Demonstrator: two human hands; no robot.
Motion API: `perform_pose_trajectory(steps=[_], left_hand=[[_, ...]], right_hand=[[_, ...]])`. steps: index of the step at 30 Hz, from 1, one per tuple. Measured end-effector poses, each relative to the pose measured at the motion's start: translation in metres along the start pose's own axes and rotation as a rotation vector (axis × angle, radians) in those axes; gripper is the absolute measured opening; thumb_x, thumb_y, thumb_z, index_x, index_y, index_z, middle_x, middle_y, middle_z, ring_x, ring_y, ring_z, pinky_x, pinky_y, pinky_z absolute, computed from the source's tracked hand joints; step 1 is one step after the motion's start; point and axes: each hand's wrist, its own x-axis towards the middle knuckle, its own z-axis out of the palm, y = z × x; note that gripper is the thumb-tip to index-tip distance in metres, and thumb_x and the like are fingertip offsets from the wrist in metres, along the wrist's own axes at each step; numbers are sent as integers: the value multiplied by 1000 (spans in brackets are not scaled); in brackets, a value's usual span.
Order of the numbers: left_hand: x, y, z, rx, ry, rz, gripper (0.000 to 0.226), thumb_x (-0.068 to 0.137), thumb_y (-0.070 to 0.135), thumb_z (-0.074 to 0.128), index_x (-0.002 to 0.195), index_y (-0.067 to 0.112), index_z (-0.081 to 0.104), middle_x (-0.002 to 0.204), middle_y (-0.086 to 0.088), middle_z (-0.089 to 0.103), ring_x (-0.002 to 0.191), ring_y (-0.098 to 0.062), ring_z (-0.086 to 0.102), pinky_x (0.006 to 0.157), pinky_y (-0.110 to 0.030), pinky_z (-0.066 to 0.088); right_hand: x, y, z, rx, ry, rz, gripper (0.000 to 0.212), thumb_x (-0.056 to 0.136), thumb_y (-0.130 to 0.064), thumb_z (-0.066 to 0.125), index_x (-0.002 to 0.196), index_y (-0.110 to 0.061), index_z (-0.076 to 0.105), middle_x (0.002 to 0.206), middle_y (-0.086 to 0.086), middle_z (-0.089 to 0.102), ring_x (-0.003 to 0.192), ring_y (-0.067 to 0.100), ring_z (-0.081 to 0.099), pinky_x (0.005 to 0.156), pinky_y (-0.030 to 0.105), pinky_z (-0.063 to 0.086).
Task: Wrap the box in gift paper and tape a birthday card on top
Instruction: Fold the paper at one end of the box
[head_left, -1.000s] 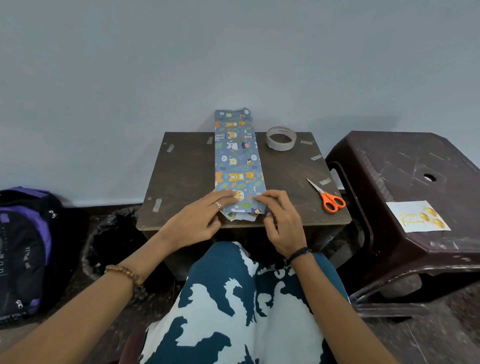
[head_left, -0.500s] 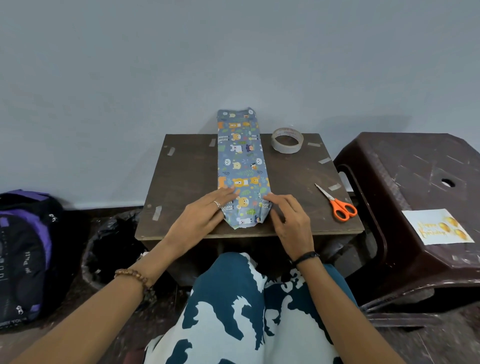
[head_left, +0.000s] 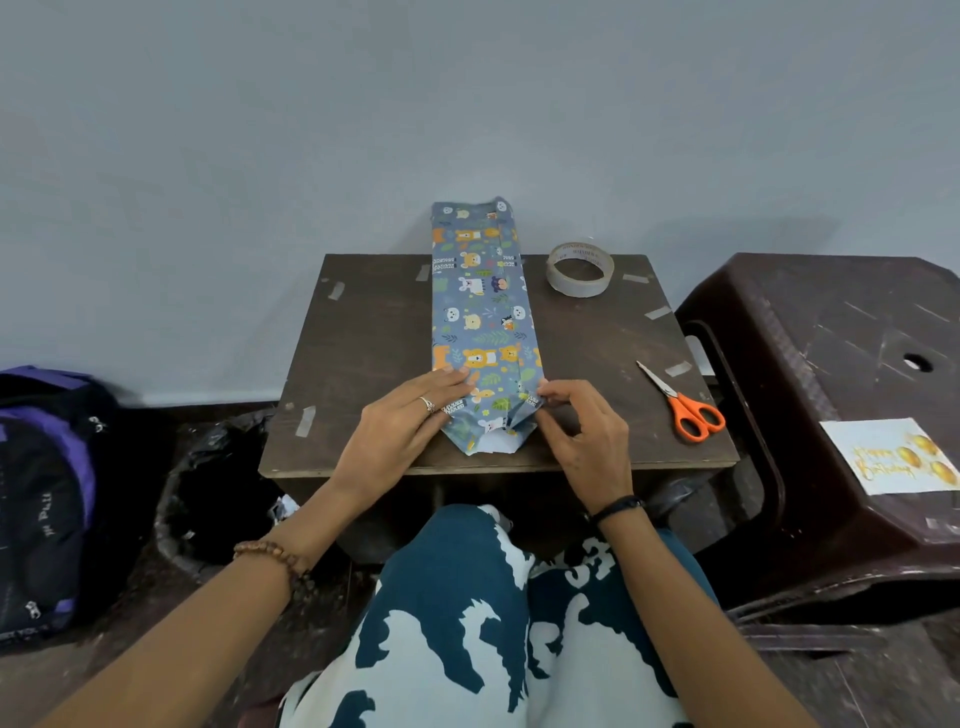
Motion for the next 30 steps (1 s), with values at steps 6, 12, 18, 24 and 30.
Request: perform_pose_trajectory(steps=[6,12,18,24,30], left_hand=[[3,7,3,-33,51,-49,34,85,19,52,115,10,66,124,5,59,121,-5,50,107,-17,33],[8,24,18,-120,152,-274,38,66,9,69,105,9,68,113,5,60,107,9,43,94,0,29],[12,29,8,-477,95,-490,34,70,-7,63,82,25,62,110,7,63,112,5,50,94,-4,32],[13,26,8,-623,97,-550,38,73,-16,59,73,22,62,108,9,63,116,5,50,98,-12,36],[10,11,-3,-608,-114,-448,45,77,-16,57,91,25,66,120,15,57,124,2,43,104,-12,31]], right_hand=[[0,-2,3,-42,-22,28,20,79,-8,66,94,-18,57,93,-3,57,77,10,60,65,23,50],[-1,-6,6,-65,-60,82,27,75,-11,65,97,-19,52,95,-5,48,74,8,54,60,26,49],[-5,-10,-1,-17,-140,92,26,82,-24,55,106,-14,51,97,-7,43,75,13,53,62,34,52],[-5,-12,1,11,-98,116,21,80,-14,59,101,-11,55,96,-2,47,73,9,52,63,33,50],[-6,-11,-7,103,-157,105,29,80,-6,45,107,-10,56,105,4,50,83,9,54,73,29,51]])
